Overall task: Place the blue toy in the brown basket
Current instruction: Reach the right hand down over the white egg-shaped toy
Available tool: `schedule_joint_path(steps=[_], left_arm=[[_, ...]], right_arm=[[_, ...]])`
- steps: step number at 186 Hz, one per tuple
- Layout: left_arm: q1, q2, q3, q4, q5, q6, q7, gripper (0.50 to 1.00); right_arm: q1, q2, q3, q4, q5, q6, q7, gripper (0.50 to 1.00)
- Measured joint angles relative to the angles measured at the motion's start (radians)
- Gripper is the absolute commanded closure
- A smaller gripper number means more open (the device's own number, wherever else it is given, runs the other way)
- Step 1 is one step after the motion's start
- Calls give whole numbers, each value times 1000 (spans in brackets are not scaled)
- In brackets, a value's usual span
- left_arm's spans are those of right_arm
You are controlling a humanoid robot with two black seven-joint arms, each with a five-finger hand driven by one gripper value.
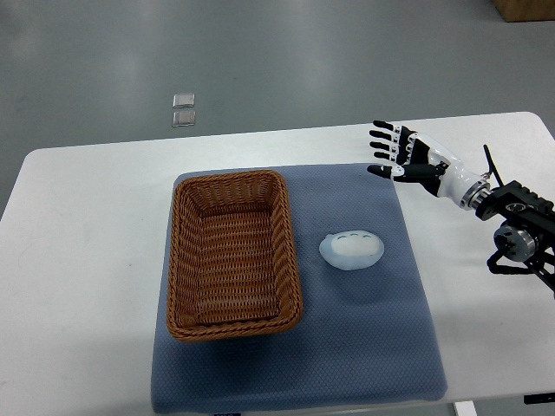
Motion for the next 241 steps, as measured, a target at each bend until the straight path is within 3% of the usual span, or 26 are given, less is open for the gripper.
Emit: schedule_joint_path(steps=[100, 193, 241], left_arm=[[5, 0, 2, 2, 0, 0, 0, 500], [6, 0, 2, 3, 3, 1, 0, 500], [6, 0, 3, 3, 3, 1, 0, 500]], right_arm=[[58, -252, -119, 311, -417, 1, 52, 587], [63, -250, -164, 336, -672, -15, 85, 589], [63, -193, -226, 324, -698, -91, 87, 593]])
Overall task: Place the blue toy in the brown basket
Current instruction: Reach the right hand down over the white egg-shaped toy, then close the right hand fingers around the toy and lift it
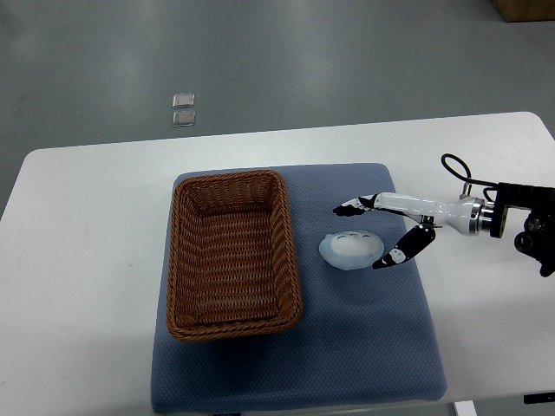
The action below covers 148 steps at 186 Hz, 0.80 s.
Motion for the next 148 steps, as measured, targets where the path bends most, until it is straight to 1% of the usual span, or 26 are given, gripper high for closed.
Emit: schedule_joint_path(steps=[32, 60, 67, 74, 79, 85, 94, 97, 98, 99, 100, 101, 102, 103, 104, 105, 108, 110, 119, 128, 133, 148], left_arm=[[-1, 0, 2, -1, 0, 0, 0, 500], [-1, 0, 2, -2, 0, 0, 1, 500], [-1, 0, 3, -2, 0, 0, 1, 500], [-1, 0, 3, -2, 0, 0, 1, 500], [-1, 0, 3, -2, 0, 0, 1, 500], [-1, 0, 4, -2, 0, 0, 1, 500], [-1, 0, 4, -2, 0, 0, 0, 500], [-1, 0, 4, -2, 0, 0, 0, 500], [-1, 0, 4, -2, 0, 0, 0, 500], [-1, 0, 4, -2, 0, 0, 0, 500], [-1, 0, 4, -2, 0, 0, 0, 500], [-1, 0, 4, -2, 0, 0, 0, 500], [-1, 0, 4, -2, 0, 0, 0, 500], [-1, 0, 4, -2, 0, 0, 0, 500], [-1, 0, 4, -2, 0, 0, 0, 500], [-1, 0, 4, -2, 0, 0, 0, 500], [-1, 0, 4, -2, 0, 0, 0, 500], [-1, 0, 4, -2, 0, 0, 0, 500], [-1, 0, 4, -2, 0, 0, 0, 500], [-1, 0, 4, -2, -1, 0, 0, 500], [-1, 0, 4, -2, -1, 0, 0, 500], [-1, 0, 4, -2, -2, 0, 0, 500]], right_arm=[[-1, 36, -29, -25, -16, -39, 0, 603], [-3, 67, -51, -48, -20, -74, 0, 640], [-5, 73, -53, -53, -20, -77, -1, 666], [-7, 77, -54, -60, -21, -80, -1, 683], [-8, 78, -54, -63, -22, -82, -2, 709], [-10, 79, -54, -66, -24, -87, -2, 722], [-12, 80, -55, -69, -28, -95, -3, 756], [-12, 80, -55, -70, -29, -98, -3, 779], [-12, 80, -55, -70, -29, -99, -3, 779], [-13, 80, -55, -71, -30, -100, -3, 791], [-13, 80, -55, -71, -30, -101, -4, 791], [-13, 80, -55, -72, -30, -102, -4, 805], [-13, 80, -55, -72, -31, -103, -4, 805], [-13, 80, -56, -73, -32, -104, -4, 822], [-13, 80, -56, -74, -32, -105, -4, 822], [-14, 80, -56, -74, -32, -106, -5, 838], [-14, 80, -56, -75, -33, -108, -5, 850], [-14, 81, -56, -77, -34, -110, -5, 871], [-15, 81, -57, -81, -35, -116, -7, 887], [-15, 81, -57, -85, -36, -123, -7, 920], [-15, 81, -57, -86, -36, -126, -7, 924], [-14, 81, -57, -89, -36, -132, -8, 967]])
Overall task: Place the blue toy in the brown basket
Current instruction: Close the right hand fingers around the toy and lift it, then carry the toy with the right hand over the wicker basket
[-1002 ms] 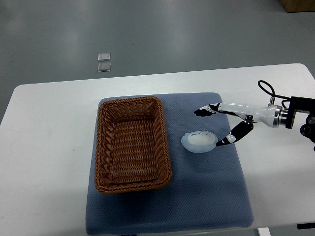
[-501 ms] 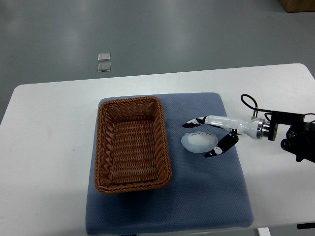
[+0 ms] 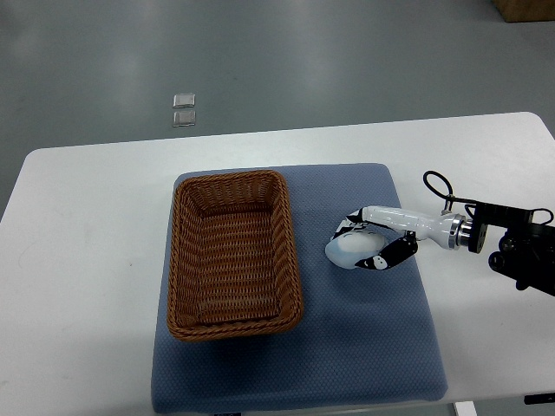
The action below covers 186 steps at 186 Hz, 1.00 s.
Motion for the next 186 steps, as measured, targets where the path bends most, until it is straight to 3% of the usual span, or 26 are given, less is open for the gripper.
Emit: schedule_joint_path(steps=[19, 100, 144, 186], left_arm=[[0, 0, 0, 0, 0, 0, 0, 500], [0, 0, -3, -1, 0, 0, 0, 500], [0, 0, -7, -5, 0, 0, 0, 500], [-1, 0, -4, -10, 2, 0, 0, 500]], right_arm=[[10, -5, 3, 0, 1, -3, 1, 991], [208, -3, 14, 6, 26, 36, 8, 983], [335, 68, -6, -13, 23, 102, 6, 969], [408, 175, -92, -67, 22, 116, 8, 961]])
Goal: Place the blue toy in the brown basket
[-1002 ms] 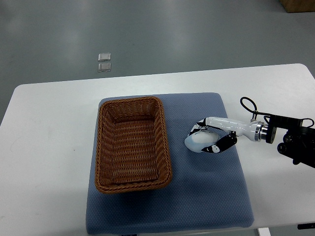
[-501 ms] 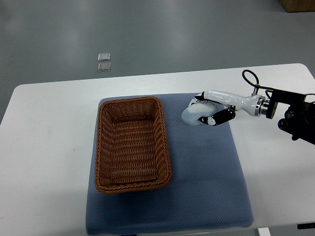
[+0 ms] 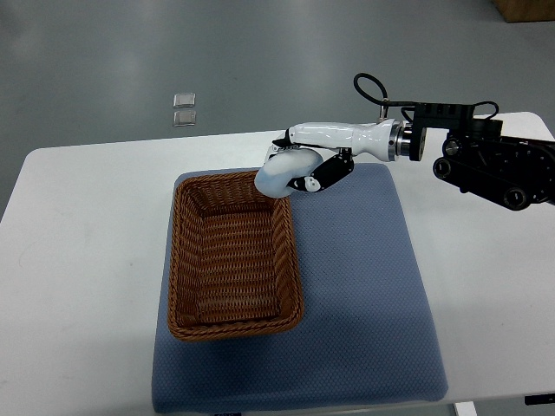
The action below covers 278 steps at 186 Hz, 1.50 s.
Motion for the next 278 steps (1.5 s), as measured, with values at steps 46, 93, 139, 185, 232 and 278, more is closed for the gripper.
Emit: schedule_joint_path(steps=[46, 93, 139, 185, 232, 278], left_arm=[[-2, 0, 0, -2, 2, 0, 0, 500], [-2, 0, -1, -4, 2, 0, 0, 500], [-2, 0, -2, -3, 1, 0, 0, 500], [-1, 0, -3, -2, -1, 0, 0, 500], [-1, 0, -5, -1, -3, 0, 0, 500], [-5, 0, -6, -1, -3, 0, 0, 500]], right_arm=[[7, 126, -47, -57, -3, 1, 2, 930], [4, 171, -100, -79, -3, -6, 2, 789], [2, 176, -97, -84, 1, -13, 1, 607], [2, 159, -75, -95, 46, -16, 2, 607], [-78, 65, 102, -140, 229, -17, -12, 609], [-271, -22, 379, -150, 388, -16, -73, 609]])
